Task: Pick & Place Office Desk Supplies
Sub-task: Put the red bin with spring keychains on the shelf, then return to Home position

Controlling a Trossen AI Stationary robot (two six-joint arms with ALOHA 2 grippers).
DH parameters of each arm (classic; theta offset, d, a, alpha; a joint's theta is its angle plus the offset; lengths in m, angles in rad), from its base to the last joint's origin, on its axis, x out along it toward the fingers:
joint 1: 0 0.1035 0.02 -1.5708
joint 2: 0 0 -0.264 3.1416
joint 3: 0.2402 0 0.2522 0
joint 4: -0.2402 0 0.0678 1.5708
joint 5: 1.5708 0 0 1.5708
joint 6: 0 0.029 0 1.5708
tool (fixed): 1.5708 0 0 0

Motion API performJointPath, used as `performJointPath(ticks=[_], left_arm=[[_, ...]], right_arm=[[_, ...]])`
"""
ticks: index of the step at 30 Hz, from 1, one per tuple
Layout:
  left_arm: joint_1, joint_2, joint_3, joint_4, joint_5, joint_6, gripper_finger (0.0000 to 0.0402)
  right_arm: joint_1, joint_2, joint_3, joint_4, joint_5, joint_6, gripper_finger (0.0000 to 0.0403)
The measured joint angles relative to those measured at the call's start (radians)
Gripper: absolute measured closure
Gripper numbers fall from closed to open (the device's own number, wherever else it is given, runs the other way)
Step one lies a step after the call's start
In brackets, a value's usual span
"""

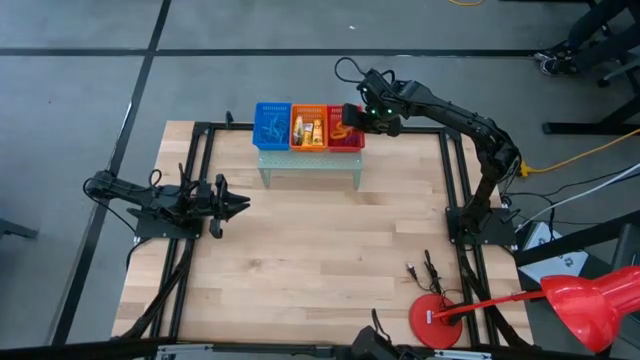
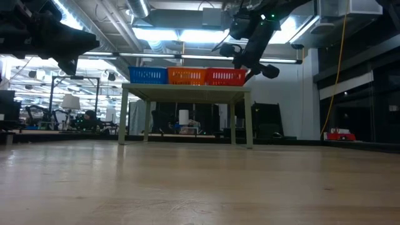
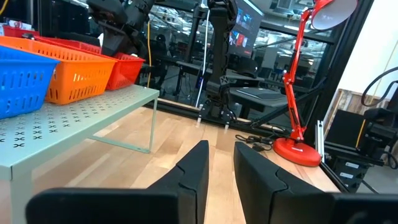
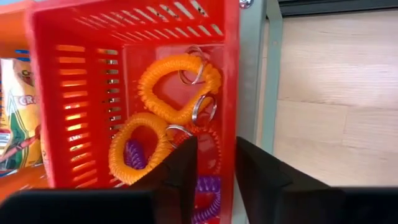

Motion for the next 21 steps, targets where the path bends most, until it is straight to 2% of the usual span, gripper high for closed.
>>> performJointPath(ticks=[4, 11, 16, 21], left_arm=[[0.0, 0.0, 0.0, 0.0, 0.0, 0.0, 0.0331], [0.0, 0.0, 0.0, 0.0, 0.0, 0.0, 0.0331], [0.0, 0.0, 0.0, 0.0, 0.0, 0.0, 0.033], [0.0, 0.0, 0.0, 0.0, 0.0, 0.0, 0.033]], right_arm=[[0.0, 0.0, 0.0, 0.002, 0.0, 0.002, 0.0291], [0.0, 0.0, 0.007, -0.004, 0.0, -0.001, 0.0291], [-0.008, 0.0, 0.081, -0.009, 0.009, -0.025, 0.0278], [-0.029, -0.001, 0.177, -0.104, 0.037, -0.048, 0.0262]])
